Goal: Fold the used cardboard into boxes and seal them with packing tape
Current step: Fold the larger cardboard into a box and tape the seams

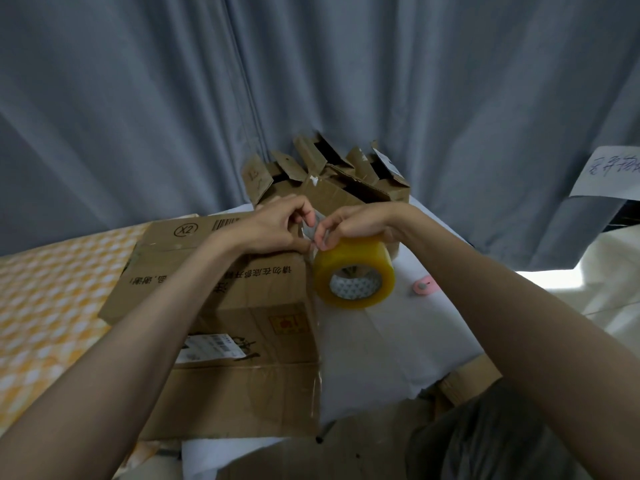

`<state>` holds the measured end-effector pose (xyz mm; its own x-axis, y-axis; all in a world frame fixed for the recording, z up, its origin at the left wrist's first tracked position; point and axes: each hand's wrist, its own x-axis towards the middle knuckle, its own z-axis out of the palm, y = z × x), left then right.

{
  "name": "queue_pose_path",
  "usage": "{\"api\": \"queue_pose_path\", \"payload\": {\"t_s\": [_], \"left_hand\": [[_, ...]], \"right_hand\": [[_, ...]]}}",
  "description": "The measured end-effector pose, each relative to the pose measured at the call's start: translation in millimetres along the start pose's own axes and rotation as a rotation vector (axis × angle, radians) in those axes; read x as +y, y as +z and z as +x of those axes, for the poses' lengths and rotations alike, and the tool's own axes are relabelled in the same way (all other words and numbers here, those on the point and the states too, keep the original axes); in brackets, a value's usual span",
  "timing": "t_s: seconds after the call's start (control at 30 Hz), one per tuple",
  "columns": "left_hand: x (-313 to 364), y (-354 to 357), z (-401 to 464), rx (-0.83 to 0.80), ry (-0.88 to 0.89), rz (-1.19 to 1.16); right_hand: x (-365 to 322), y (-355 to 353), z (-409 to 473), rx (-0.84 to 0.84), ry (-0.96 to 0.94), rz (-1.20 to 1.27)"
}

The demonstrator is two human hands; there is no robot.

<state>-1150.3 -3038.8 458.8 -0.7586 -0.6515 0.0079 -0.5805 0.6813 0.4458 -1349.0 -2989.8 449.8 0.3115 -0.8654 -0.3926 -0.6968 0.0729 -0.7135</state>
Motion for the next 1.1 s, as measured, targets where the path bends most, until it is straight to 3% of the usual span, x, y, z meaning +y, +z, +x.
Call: {"api": "queue_pose_path", "payload": {"t_s": [0.47, 0.67, 0.83, 0.93, 1.03, 1.1], "left_hand": [[7, -3, -6, -0.027, -0.008, 0.040], [5, -2, -3, -0.005, -0.010, 0.030], [21, 7, 8, 0.007, -0.076, 0.228], [28, 5, 12, -0.064, -0.112, 0.321], [25, -8, 11, -0.169, -0.147, 0.245], [25, -6, 10, -0.143, -0.155, 0.255]], "right_hand": [[-28, -6, 4, -0.004, 0.200, -0.600], [1, -4, -24, 0.157, 0.066, -0.218], [19, 16, -29, 0.338, -0.001, 0.082], [30, 32, -31, 0.435, -0.025, 0.259], [41, 47, -34, 0.524, -0.063, 0.373], [46, 55, -35, 0.563, -0.084, 0.472]]}}
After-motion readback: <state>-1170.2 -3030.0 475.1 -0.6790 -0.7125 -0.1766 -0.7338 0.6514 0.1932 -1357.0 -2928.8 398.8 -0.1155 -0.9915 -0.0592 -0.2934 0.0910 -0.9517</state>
